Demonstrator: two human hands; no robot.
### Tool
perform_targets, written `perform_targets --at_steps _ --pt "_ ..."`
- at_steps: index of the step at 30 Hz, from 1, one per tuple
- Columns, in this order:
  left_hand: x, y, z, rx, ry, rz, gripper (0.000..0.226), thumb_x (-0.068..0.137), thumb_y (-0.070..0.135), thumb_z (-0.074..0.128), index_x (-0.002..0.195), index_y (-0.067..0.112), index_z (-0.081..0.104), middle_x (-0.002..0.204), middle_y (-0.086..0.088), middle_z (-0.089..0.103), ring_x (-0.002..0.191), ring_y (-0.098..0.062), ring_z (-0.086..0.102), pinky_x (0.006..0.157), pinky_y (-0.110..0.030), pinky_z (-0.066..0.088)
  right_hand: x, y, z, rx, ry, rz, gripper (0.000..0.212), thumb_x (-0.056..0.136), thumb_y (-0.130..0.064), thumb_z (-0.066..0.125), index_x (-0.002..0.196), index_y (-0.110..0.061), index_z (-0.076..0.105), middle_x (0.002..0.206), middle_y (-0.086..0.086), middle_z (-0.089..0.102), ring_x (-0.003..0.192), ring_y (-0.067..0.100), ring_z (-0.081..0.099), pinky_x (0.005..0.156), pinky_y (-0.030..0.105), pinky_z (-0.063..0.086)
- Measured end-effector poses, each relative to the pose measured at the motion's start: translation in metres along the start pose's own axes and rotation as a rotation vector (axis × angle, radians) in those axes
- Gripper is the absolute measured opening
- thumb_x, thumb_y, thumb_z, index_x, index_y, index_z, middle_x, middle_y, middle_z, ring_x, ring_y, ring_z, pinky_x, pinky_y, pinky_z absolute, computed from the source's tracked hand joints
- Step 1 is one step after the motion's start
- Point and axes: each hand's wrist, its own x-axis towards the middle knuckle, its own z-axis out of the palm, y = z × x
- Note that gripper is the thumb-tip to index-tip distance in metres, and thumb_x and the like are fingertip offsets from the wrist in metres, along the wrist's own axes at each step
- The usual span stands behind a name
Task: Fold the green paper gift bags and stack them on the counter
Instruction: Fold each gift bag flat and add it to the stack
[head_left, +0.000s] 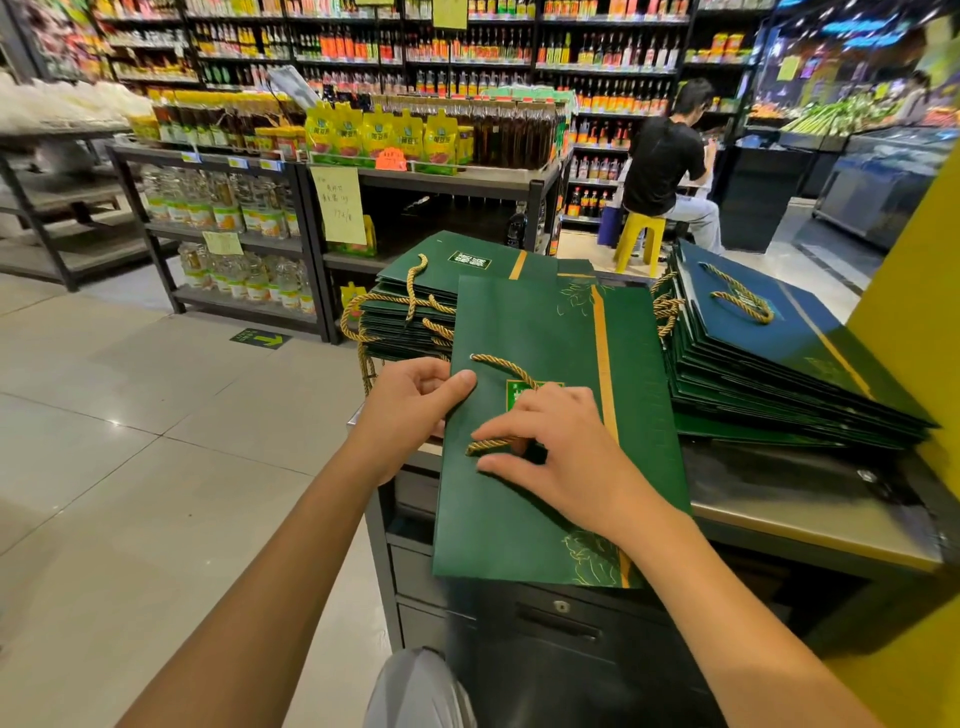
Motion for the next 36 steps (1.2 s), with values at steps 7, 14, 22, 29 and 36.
perform_targets --at_steps 7,14,22,29,36 --pt "-0.002 -0.001 0.004 0.072 0.030 0.024 0.028 0.101 0.025 0.061 0.098 -0.003 0.066 0.087 -0.019 0.074 0.080 -0.029 0.073 0.065 -0.041 0.060 -0.004 0.006 0.003 0.232 0.114 0.071 0.012 0.087 -0.044 0.072 0.089 -0.035 0.078 0.077 -0.012 0.063 0.084 0.010 0.055 0.086 0.039 0.039" --pt "-0.002 -0.001 0.006 0.110 0.051 0.033 0.026 0.101 0.025 0.060 0.083 0.006 0.064 0.069 -0.008 0.065 0.060 -0.009 0.060 0.052 -0.022 0.050 -0.008 0.015 -0.014 0.811 0.336 0.250 0.008 0.089 -0.019 0.074 0.082 -0.016 0.073 0.077 -0.002 0.067 0.076 0.012 0.058 0.074 0.026 0.047" --pt "-0.004 0.003 0.007 0.086 0.071 0.023 0.024 0.102 0.024 0.059 0.093 0.003 0.068 0.077 -0.008 0.074 0.067 -0.009 0.068 0.052 -0.024 0.053 -0.009 0.013 -0.022 0.501 0.322 0.314 0.003 0.091 -0.019 0.075 0.088 -0.018 0.075 0.083 -0.006 0.069 0.074 0.006 0.062 0.070 0.021 0.049" --pt "-0.005 0.001 0.008 0.076 0.119 0.034 0.025 0.102 0.025 0.060 0.097 0.002 0.069 0.083 -0.017 0.074 0.070 -0.018 0.069 0.058 -0.033 0.055 -0.044 0.046 -0.044 -0.011 0.373 0.414 0.013 0.087 -0.022 0.078 0.099 -0.022 0.074 0.100 -0.009 0.059 0.098 0.012 0.058 0.088 0.030 0.047" --pt "-0.012 0.004 0.013 0.050 0.186 0.066 0.016 0.104 0.019 0.056 0.097 0.015 0.070 0.083 0.000 0.077 0.074 -0.010 0.073 0.063 -0.025 0.059 -0.062 0.051 -0.041 0.010 0.367 0.540 0.028 0.087 -0.033 0.078 0.111 -0.024 0.066 0.091 -0.006 0.058 0.071 0.010 0.055 0.069 0.025 0.047"
